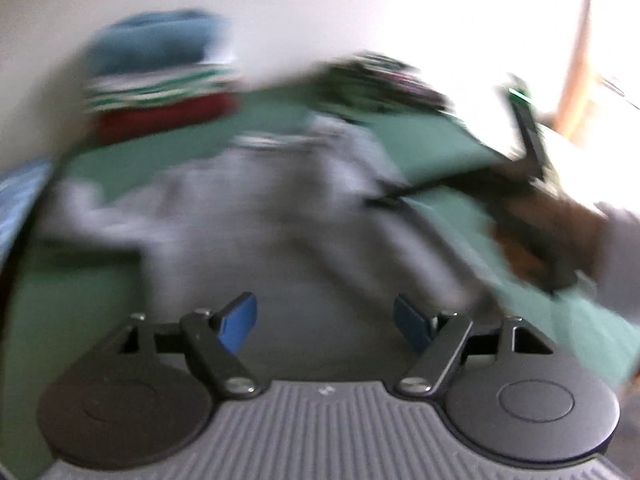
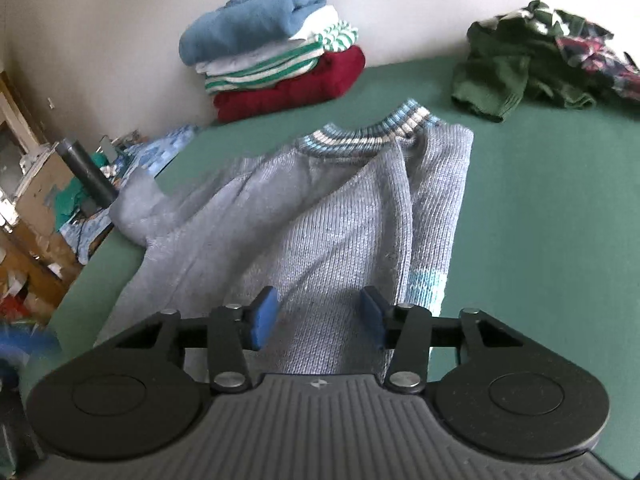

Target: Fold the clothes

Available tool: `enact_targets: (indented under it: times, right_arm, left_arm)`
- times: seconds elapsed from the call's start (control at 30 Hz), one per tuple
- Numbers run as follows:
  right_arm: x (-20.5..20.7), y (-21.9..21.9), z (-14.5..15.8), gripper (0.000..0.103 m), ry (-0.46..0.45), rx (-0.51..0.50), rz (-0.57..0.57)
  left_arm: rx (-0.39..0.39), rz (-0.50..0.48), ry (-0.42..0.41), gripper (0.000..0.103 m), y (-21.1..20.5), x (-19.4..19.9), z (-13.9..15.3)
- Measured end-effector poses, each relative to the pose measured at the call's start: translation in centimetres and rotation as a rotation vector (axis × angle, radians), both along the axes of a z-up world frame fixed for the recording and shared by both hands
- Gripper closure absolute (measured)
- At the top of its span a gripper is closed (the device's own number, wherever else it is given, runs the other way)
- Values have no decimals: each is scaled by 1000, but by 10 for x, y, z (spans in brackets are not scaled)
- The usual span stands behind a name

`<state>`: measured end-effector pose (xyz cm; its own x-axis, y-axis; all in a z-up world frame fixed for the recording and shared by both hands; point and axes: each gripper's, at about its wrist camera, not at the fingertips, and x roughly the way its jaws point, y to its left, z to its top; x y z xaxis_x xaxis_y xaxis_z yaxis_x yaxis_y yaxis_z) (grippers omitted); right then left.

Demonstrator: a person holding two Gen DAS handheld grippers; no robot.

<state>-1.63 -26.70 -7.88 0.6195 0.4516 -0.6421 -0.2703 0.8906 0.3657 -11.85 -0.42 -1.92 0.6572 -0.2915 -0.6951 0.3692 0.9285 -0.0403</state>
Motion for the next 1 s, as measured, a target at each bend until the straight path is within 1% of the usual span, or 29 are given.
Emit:
enact_targets:
  times: [0.03, 0.07, 0.1, 0.13, 0.2, 0.27, 0.33, 0.4, 0.43, 0.5, 0.53, 0.57, 0.6, 0.63, 0.67, 0.77, 0.87, 0.9, 1.0]
  right_arm:
    - [-2, 2, 0, 53, -7, -6, -6]
    - [-4, 4, -1, 53, -13, -12, -12]
    - [-6, 6, -1, 53, -20, -18, -18]
    - [-7, 8, -2, 53, -25, -26, -21]
    - [-8, 11, -2, 53, -37, -44, -27]
    - [-10, 15, -3, 53, -49, -71, -44]
    - [-13, 23, -3, 53, -64, -114, -59]
    - [-15, 35, -3, 53, -85, -183, -67]
    - [-17, 40, -4, 53, -94, -216, -76]
    - [-19, 49, -5, 53, -104, -259, -102]
    - [-20, 52, -5, 53, -108, -278, -115]
    - [-20, 55, -6, 53, -111, -295, -126]
    - [-20, 58, -7, 53, -114, -311, -137]
    - [-20, 61, -7, 53, -115, -326, -146]
    - [-20, 63, -7, 53, -116, -340, -155]
    - [-19, 68, -8, 52, -111, -359, -189]
    - [-19, 70, -9, 52, -112, -368, -214]
    - [-20, 70, -9, 52, -111, -366, -223]
    - [-20, 72, -9, 52, -108, -363, -244]
  left_arm:
    - [11, 82, -15, 24, 18, 14, 4]
    - [22, 175, -28, 20, 39, 31, 6]
    - [20, 259, -32, 20, 60, 51, 8]
    - [1, 324, -25, 19, 78, 69, 8]
    - [-52, 444, -2, 16, 114, 105, 5]
    - [-86, 572, 32, 16, 145, 136, -4]
    - [-167, 628, 96, 18, 167, 156, -19]
    - [-259, 666, 165, 27, 187, 174, -35]
    - [-305, 685, 201, 28, 197, 183, -43]
    - [-361, 675, 217, 36, 203, 195, -50]
    - [-384, 664, 219, 37, 205, 200, -53]
    - [-408, 654, 221, 51, 207, 205, -56]
    - [-426, 633, 224, 78, 208, 210, -56]
    - [-440, 607, 227, 93, 208, 214, -55]
    - [-456, 593, 223, 103, 209, 216, -54]
    - [-484, 591, 177, 103, 210, 216, -46]
    - [-465, 558, 76, 103, 206, 207, -25]
    - [-445, 539, 42, 103, 201, 204, -19]
    - [-357, 400, -68, 103, 166, 193, 2]
